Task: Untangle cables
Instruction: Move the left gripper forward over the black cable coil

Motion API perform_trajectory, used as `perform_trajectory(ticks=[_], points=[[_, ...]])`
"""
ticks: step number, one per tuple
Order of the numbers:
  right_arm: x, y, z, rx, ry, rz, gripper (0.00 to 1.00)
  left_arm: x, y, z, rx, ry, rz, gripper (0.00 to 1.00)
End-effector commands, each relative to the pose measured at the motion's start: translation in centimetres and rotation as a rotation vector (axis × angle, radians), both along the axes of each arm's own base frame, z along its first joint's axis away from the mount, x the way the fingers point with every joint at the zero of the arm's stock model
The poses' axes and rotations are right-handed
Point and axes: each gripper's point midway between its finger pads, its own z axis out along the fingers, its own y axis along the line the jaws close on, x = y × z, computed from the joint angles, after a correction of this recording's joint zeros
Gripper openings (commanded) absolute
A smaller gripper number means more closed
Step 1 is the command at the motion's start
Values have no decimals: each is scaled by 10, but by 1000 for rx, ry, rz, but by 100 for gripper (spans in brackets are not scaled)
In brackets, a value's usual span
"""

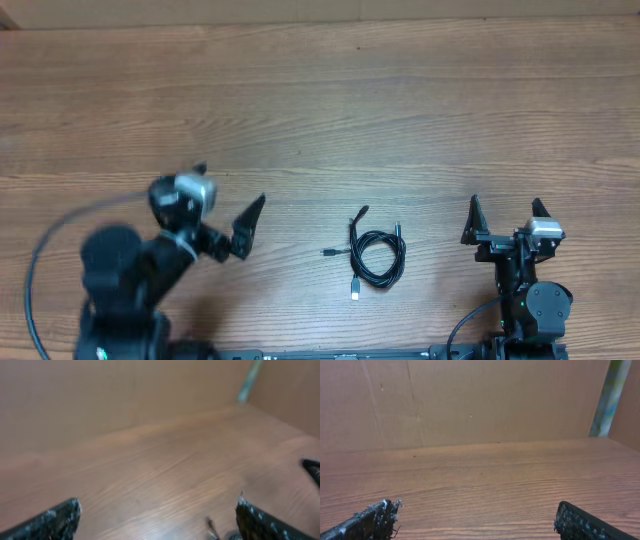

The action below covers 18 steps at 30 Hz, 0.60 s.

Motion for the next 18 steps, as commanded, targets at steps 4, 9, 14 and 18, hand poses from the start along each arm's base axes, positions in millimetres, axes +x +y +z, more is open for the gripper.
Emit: perform_trajectory(ticks=[4,9,14,18], points=[[0,-1,-2,-5,-3,-4,100,3,-42,34,-138,179,-271,99],[0,-1,-2,-5,-3,-4,100,9,-53,6,-212,364,-338,100],[0,-1,-2,-5,-3,-4,100,26,-56,-21,-378,629,-269,88],[0,-1,-2,-5,-3,-4,100,30,-53,-60,-486,933,-57,84]])
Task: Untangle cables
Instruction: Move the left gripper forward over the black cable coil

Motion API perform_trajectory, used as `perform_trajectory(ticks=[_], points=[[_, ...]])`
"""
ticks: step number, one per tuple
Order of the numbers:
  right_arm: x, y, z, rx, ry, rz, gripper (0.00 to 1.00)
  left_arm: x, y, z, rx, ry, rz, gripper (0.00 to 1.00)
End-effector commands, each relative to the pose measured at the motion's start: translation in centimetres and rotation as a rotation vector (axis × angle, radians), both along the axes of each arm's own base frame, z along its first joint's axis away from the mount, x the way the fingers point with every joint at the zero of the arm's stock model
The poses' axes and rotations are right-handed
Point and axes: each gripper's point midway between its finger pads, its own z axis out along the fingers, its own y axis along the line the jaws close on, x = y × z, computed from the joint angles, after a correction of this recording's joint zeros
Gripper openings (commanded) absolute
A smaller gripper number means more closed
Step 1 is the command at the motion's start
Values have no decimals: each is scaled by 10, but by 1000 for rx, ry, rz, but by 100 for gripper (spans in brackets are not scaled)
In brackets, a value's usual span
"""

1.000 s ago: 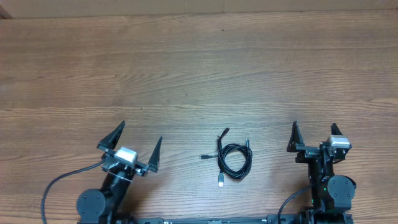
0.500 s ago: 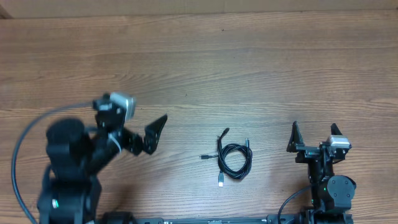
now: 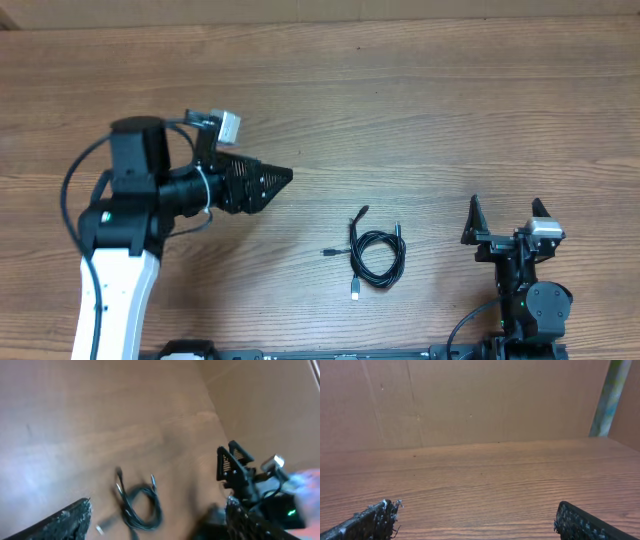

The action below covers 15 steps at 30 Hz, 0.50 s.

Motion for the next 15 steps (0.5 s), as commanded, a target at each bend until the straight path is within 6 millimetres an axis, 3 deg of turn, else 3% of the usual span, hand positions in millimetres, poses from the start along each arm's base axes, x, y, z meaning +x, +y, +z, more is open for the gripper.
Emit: perform_trajectory(ticks=[1,6,15], points=[[0,-1,-2,-5,-3,-4,100,0,-2,-24,-25,313,161,82],[0,-1,-2,-4,-4,-4,100,-16,-3,-66,146,534,344,71],[0,-1,-2,-5,-3,-4,100,-38,-34,-90,324,589,550,79]])
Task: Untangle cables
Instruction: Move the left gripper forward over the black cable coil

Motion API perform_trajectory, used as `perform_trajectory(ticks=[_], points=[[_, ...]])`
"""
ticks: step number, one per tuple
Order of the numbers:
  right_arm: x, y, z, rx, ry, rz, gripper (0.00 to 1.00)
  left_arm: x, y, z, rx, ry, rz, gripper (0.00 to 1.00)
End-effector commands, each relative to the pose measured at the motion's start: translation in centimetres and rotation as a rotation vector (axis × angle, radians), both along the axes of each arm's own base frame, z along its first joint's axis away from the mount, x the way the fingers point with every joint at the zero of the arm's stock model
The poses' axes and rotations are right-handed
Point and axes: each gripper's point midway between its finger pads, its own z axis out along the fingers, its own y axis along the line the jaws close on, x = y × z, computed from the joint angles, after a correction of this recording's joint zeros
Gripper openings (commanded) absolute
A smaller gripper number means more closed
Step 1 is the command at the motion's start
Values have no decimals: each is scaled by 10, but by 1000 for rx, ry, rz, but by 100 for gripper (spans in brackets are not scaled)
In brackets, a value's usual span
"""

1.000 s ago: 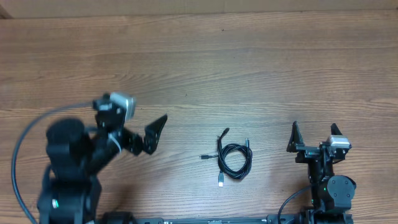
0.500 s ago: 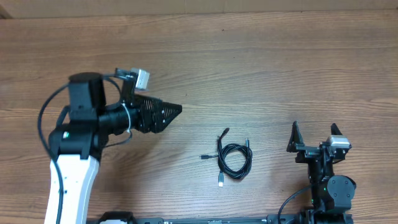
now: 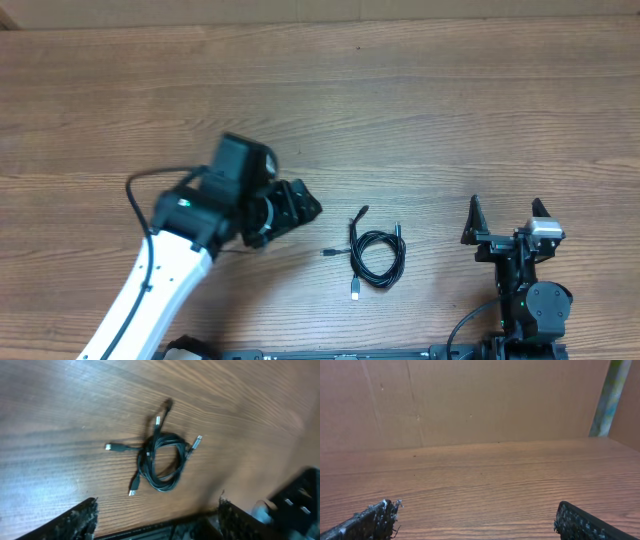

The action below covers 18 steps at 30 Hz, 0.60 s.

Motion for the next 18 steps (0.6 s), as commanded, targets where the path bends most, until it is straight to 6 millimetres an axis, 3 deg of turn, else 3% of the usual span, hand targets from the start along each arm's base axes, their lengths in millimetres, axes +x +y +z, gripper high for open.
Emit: perform_trajectory(ticks=[1,8,18], points=[[0,-1,-2,-5,-4,-4,100,6,3,-9,123,9,197,80],[0,-1,-2,-5,-4,-4,100,-3,-23,-44,234,61,284,87],[0,-1,-2,-5,-4,-4,100,-8,-86,-112,207,212,165,80]])
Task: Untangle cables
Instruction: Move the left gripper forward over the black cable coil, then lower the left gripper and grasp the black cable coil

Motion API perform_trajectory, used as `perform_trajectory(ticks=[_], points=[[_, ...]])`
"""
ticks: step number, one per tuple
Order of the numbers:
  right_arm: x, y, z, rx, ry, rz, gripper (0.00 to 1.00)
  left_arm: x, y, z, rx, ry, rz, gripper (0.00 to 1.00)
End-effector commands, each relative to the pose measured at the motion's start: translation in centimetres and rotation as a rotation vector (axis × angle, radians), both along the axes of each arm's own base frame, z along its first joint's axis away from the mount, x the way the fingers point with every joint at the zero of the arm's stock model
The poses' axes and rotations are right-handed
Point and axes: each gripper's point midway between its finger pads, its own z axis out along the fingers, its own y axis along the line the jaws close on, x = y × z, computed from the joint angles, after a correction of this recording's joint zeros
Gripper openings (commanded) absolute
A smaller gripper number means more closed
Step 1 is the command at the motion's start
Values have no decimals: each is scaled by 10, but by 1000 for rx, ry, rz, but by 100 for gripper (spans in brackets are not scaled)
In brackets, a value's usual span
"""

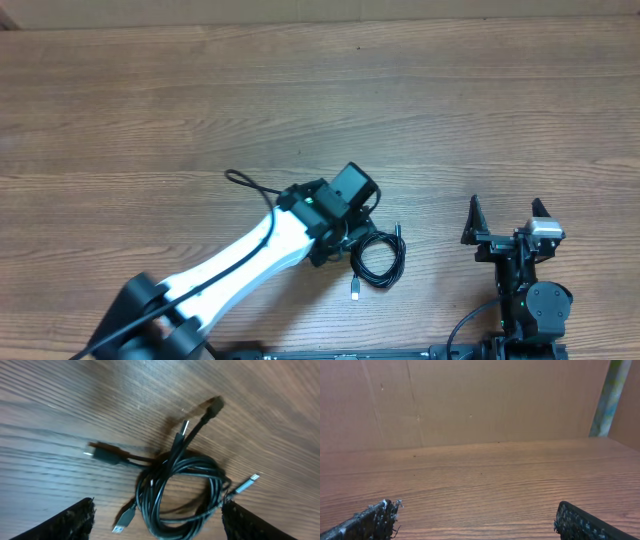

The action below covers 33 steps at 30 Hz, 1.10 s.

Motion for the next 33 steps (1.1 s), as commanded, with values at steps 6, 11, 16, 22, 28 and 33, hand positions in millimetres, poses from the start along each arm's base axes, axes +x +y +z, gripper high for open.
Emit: perform_trajectory(ticks=[6,11,16,22,28,33], points=[[0,-1,-2,-5,-4,-4,100,-21,-20,-41,-26,204,-12,68],[0,-1,-2,-5,-3,-4,100,-32,-23,-56,-22,275,-36,72],[0,-1,-2,-5,-3,-4,100,-43,-24,-71,7,315,-66,62],[0,-1,-2,-5,-3,-4,100,-36,-24,-77,19,276,-117,4],[0,-1,-2,-5,-3,-4,100,14,-1,-69,16,159,-168,4],[0,-1,-2,-5,-3,-4,100,71,32,-53,-22,89,-84,4]])
